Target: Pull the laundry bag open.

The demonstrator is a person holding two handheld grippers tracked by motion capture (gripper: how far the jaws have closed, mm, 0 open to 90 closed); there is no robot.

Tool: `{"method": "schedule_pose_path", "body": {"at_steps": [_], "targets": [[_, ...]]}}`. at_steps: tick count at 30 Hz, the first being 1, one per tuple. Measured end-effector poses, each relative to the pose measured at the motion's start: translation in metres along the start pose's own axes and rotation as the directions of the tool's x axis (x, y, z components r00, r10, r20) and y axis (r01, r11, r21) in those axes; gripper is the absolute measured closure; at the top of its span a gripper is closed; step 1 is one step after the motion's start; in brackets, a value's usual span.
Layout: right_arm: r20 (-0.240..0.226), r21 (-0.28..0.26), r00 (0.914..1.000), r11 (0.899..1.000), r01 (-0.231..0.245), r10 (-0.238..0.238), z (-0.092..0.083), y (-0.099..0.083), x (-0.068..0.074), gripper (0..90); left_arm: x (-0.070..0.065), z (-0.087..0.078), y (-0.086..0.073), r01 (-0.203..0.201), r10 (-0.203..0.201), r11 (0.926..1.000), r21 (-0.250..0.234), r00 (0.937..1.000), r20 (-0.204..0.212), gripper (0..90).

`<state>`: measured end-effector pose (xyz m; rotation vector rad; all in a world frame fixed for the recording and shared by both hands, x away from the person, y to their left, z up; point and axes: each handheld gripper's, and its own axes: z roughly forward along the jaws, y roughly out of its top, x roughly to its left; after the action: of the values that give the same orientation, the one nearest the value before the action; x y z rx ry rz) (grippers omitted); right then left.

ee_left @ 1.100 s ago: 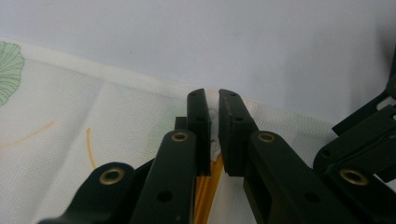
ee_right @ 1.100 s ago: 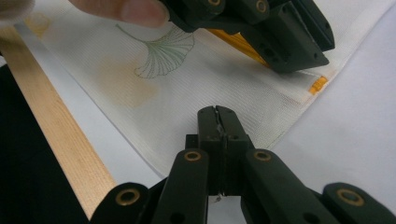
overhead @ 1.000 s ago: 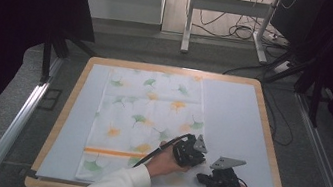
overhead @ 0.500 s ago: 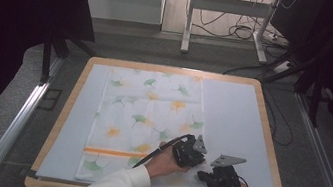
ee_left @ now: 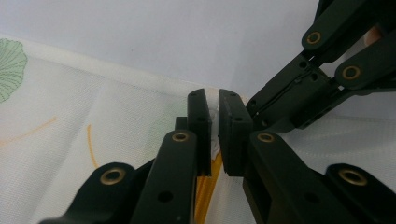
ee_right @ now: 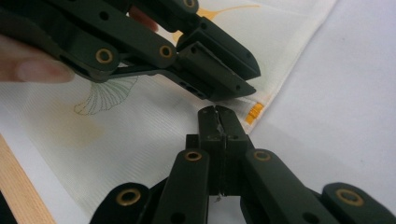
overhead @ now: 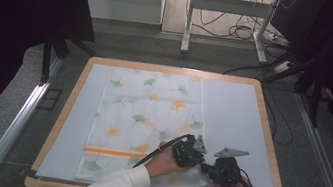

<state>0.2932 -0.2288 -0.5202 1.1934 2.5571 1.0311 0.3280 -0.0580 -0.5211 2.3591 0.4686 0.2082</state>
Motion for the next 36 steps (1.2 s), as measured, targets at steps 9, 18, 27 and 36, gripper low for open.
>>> {"method": "schedule_pose_path", "body": {"at_steps": [9, 18, 27, 36], "targets": [[-0.031, 0.005, 0.9985, 0.999, -0.046, 0.046, 0.000, 0.000, -0.005, 89.5, 0.000, -0.002, -0.001, -0.009, 0.009, 0.9999, 0.010, 0.9999, -0.007, 84.7], [-0.038, 0.011, 0.9979, 0.999, -0.052, 0.053, 0.000, 0.000, -0.006, 89.6, 0.001, -0.003, -0.001, -0.011, 0.012, 0.9996, 0.026, 0.9999, -0.002, 84.6], [-0.038, 0.013, 0.9979, 0.999, -0.051, 0.052, 0.000, 0.000, -0.006, 89.6, 0.005, -0.008, -0.006, -0.012, 0.012, 0.9990, 0.044, 0.9999, -0.008, 84.6], [-0.038, 0.006, 0.9976, 0.998, -0.057, 0.057, 0.000, 0.000, -0.006, 89.6, 0.009, -0.014, -0.015, -0.002, 0.002, 0.9989, 0.046, 1.0000, -0.001, 84.6]]}}
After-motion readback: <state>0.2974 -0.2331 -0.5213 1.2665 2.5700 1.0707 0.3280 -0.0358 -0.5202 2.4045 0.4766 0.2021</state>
